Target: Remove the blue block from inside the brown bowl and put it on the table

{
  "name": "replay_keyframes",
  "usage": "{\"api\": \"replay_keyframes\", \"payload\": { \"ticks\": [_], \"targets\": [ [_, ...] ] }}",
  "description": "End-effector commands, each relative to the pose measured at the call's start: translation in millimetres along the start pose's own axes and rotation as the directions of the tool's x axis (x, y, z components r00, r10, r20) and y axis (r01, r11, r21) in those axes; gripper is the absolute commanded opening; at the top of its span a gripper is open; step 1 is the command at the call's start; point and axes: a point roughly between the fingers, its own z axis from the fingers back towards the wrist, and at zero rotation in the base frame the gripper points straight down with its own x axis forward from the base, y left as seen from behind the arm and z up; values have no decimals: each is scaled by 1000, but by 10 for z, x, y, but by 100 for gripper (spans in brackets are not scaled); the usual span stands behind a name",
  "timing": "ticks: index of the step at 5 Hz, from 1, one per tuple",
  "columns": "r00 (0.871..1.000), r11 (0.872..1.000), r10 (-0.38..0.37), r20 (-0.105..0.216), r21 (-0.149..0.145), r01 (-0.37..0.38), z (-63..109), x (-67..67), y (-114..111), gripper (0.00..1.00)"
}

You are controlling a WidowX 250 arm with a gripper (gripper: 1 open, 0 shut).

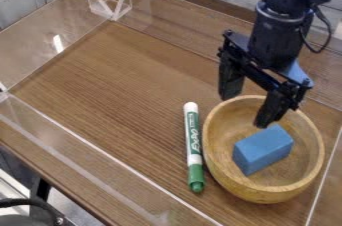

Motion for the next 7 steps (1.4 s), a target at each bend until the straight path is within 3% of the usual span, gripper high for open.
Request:
{"api": "replay_keyframes", "payload": {
  "ticks": [1, 4, 5, 7],
  "targets": [
    [997, 1000, -12, 77, 4, 11, 131, 19, -105, 100],
    [988, 999, -41, 146, 11, 40, 39, 12, -413, 100],
    [984, 999, -50, 173, 13, 48, 3, 28, -440, 100],
    [979, 999, -50, 196, 18, 47, -1, 39, -420, 100]
  ]
}}
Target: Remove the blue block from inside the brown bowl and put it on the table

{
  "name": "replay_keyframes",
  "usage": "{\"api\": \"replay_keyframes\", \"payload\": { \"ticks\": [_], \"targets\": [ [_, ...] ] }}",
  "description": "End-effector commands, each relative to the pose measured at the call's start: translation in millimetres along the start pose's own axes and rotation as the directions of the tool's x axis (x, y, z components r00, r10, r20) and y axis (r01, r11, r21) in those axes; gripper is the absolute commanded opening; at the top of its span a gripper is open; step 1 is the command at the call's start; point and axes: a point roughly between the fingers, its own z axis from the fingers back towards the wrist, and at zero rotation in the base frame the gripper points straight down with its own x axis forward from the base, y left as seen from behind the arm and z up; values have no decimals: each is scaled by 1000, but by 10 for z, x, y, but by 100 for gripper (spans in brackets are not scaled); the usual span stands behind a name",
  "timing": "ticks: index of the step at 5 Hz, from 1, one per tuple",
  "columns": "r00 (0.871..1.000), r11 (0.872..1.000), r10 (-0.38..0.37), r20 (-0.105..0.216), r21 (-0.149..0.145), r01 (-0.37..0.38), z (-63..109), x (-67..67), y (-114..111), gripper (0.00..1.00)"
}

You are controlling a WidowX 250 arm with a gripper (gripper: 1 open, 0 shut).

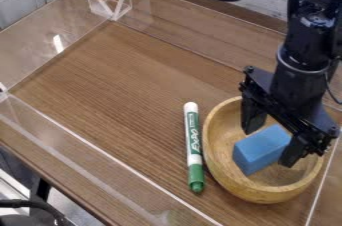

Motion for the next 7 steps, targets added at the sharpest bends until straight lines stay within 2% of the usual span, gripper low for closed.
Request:
{"api": "replay_keyframes", "payload": {
  "ticks": [1, 7],
  "targets": [
    [997, 1000, -2, 76, 0, 2, 172, 48, 3, 100],
    [991, 1000, -12, 136, 8, 11, 154, 50, 21, 100]
  ]
}}
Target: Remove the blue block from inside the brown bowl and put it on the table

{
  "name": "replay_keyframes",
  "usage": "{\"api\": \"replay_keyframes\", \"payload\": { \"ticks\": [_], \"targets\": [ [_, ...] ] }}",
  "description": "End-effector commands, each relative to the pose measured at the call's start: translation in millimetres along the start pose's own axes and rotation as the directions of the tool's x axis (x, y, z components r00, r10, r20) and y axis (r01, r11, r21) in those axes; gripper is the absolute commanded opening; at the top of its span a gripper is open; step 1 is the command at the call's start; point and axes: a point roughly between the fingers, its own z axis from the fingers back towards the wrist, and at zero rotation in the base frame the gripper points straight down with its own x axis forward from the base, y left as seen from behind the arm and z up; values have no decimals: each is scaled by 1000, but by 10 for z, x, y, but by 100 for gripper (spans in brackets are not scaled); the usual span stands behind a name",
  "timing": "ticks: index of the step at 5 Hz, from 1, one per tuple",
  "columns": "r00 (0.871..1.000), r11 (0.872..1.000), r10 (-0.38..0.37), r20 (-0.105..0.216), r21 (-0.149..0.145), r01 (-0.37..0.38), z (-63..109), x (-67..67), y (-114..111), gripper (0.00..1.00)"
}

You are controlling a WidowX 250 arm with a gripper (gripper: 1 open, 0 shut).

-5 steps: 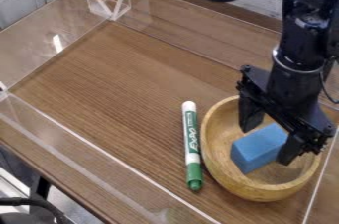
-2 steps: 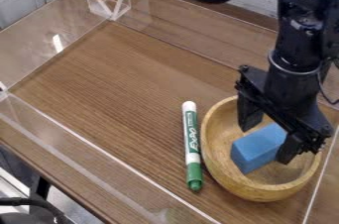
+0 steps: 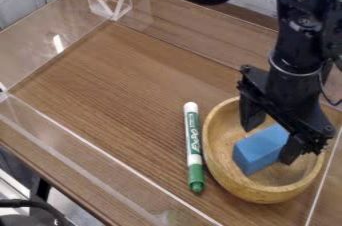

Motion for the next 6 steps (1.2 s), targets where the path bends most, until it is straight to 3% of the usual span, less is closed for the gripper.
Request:
{"api": "replay_keyframes", "payload": {
  "ticks": [1, 6],
  "targets": [
    [998, 1000, -3, 59, -4, 3, 82, 50, -1, 100],
    [998, 1000, 12, 63, -12, -11, -188, 20, 14, 100]
  ]
}}
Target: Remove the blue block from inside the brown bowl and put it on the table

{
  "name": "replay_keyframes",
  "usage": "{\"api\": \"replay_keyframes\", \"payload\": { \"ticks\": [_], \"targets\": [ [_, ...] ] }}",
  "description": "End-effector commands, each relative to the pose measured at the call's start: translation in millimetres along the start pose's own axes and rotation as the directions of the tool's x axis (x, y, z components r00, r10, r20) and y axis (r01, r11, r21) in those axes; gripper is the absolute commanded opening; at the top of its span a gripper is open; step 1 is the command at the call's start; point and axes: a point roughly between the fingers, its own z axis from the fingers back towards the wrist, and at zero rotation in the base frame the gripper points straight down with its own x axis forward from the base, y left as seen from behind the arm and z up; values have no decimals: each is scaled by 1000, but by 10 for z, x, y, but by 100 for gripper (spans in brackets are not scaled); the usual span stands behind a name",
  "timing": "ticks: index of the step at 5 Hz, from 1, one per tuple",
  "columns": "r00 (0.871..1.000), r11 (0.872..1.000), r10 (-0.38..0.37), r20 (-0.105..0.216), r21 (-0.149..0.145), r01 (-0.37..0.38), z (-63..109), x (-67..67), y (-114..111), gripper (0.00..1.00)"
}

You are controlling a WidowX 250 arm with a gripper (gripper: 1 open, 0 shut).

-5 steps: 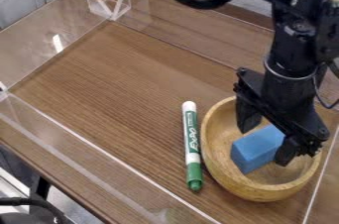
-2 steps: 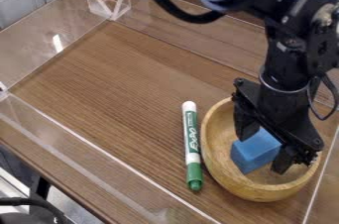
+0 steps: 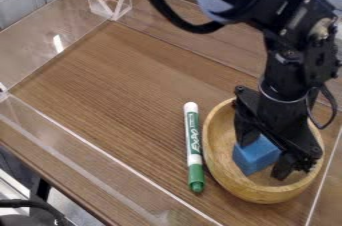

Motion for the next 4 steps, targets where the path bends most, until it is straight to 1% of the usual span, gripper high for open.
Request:
{"api": "replay_keyframes", "payload": {
  "ticks": [1, 4],
  "targets": [
    [999, 1000, 9, 34, -4, -9, 15, 50, 20, 100],
    [999, 1000, 18, 43, -13, -18, -127, 33, 38, 100]
  ]
}}
